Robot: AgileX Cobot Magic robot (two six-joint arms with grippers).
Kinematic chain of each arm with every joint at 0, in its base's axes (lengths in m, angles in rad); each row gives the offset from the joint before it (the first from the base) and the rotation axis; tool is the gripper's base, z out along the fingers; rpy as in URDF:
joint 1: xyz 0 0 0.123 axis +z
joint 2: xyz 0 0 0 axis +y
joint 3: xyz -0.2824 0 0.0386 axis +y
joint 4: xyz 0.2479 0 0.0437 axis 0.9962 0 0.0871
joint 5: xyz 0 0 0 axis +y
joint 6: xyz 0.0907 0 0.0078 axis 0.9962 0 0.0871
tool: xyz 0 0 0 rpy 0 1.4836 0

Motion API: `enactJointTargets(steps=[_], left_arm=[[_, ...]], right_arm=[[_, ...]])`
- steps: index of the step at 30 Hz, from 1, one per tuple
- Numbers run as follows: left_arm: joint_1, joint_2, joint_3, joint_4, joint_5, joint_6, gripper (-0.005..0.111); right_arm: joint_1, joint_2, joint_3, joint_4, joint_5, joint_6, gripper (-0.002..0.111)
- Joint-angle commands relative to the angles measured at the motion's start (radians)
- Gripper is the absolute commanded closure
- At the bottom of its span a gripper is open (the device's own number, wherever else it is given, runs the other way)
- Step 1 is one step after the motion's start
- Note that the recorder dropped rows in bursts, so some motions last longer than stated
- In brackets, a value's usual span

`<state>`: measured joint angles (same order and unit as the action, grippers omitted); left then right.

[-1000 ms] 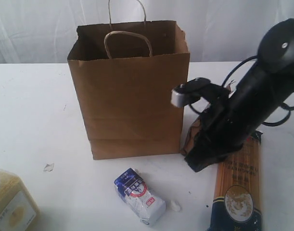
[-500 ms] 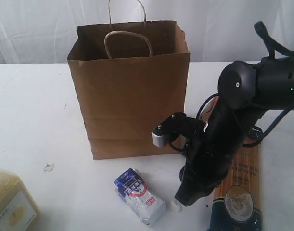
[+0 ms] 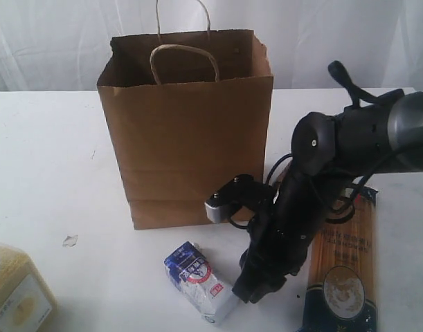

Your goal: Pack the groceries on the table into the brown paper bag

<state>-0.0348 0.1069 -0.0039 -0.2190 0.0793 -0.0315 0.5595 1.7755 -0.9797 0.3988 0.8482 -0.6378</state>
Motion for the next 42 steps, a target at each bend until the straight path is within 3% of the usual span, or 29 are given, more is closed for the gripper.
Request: enactJointTargets(steps=[1, 8, 16, 28, 32, 38, 40, 42], left_arm=[[-0.009, -0.003, 0.004, -0.005, 0.0, -0.006, 0.107], [-0.009, -0.003, 0.004, -0.005, 0.0, -0.006, 0.107], [-0.009, -0.003, 0.004, -0.005, 0.0, -0.006, 0.107], [-0.009, -0.003, 0.004, -0.005, 0.0, -0.006, 0.107], [-0.009, -0.003, 0.004, -0.005, 0.0, -0.006, 0.107], [-0.009, -0.003, 0.004, -0.005, 0.0, -0.006, 0.107], [-0.009, -0.003, 0.004, -0.005, 0.0, -0.006, 0.107], [-0.009, -0.003, 0.004, -0.005, 0.0, -0.006, 0.107]], right_arm=[[0.036, 0.023, 0.003, -0.008, -0.067, -0.012, 0.071], [0.048, 0.044, 0.003, -0.063, -0.069, -0.012, 0.079], [0.048, 0.032, 0.003, -0.101, -0.051, 0.087, 0.107], [0.048, -0.252, -0.001, -0.034, 0.373, 0.1, 0.108], [0.048, -0.407, -0.039, 0.148, 0.373, 0.097, 0.108], [0.048, -0.487, -0.289, 0.743, 0.373, -0.124, 0.108], [0.048, -0.487, -0.345, 0.851, 0.201, -0.301, 0.108], [0.048, -0.487, -0.368, 0.879, -0.126, -0.433, 0.108]])
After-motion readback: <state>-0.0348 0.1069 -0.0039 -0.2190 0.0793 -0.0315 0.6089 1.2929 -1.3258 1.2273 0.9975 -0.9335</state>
